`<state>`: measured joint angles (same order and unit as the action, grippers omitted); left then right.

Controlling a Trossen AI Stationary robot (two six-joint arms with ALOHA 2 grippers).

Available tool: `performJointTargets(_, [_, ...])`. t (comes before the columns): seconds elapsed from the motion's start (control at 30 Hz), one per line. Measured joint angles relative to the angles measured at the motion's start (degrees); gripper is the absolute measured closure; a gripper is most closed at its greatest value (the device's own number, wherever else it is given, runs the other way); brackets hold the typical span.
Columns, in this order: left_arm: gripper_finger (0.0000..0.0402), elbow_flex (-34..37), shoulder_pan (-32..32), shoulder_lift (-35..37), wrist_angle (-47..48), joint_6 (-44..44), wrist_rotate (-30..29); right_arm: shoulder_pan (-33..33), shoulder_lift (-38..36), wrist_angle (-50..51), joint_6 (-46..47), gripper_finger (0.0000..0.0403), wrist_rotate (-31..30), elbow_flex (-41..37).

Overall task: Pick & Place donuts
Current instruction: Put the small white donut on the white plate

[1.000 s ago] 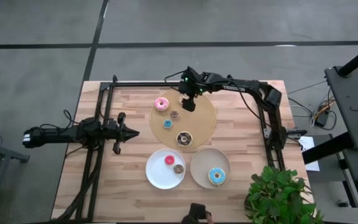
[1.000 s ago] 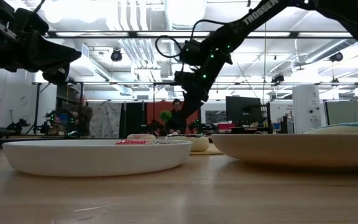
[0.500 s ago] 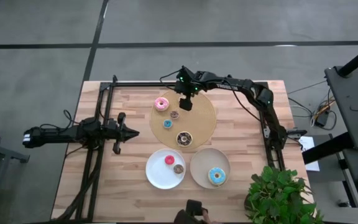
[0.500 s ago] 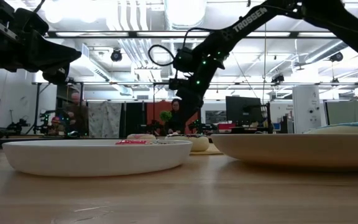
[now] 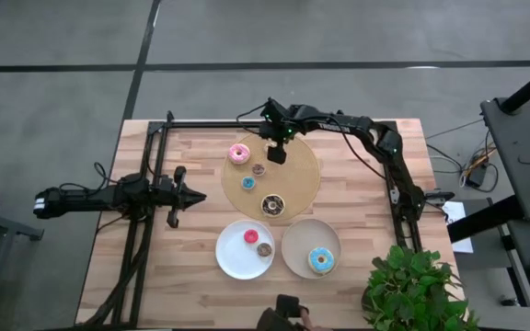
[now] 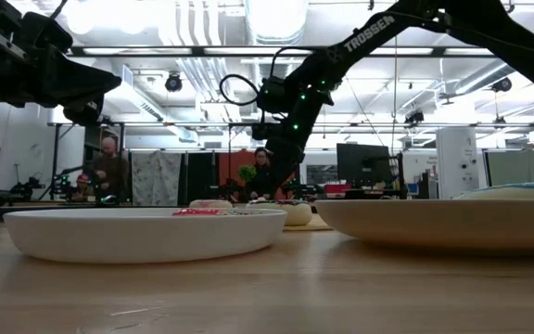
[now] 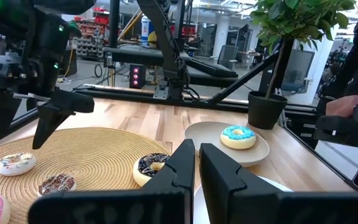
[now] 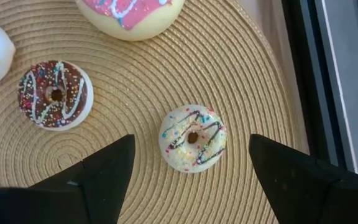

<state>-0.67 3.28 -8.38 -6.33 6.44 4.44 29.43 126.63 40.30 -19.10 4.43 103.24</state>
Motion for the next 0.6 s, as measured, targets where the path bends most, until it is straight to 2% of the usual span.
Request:
performJointTargets(0.33, [0.0402, 0.0, 0.0, 0.0, 0.0, 0.0, 0.0, 0.0, 0.6, -0.1, -3.3, 0.0108, -0.1, 0.0])
performJointTargets(0.6, [0.0402, 0.0, 0.0, 0.0, 0.0, 0.0, 0.0, 0.0, 2.3, 0.1, -3.6, 0.01, -0.1, 0.1])
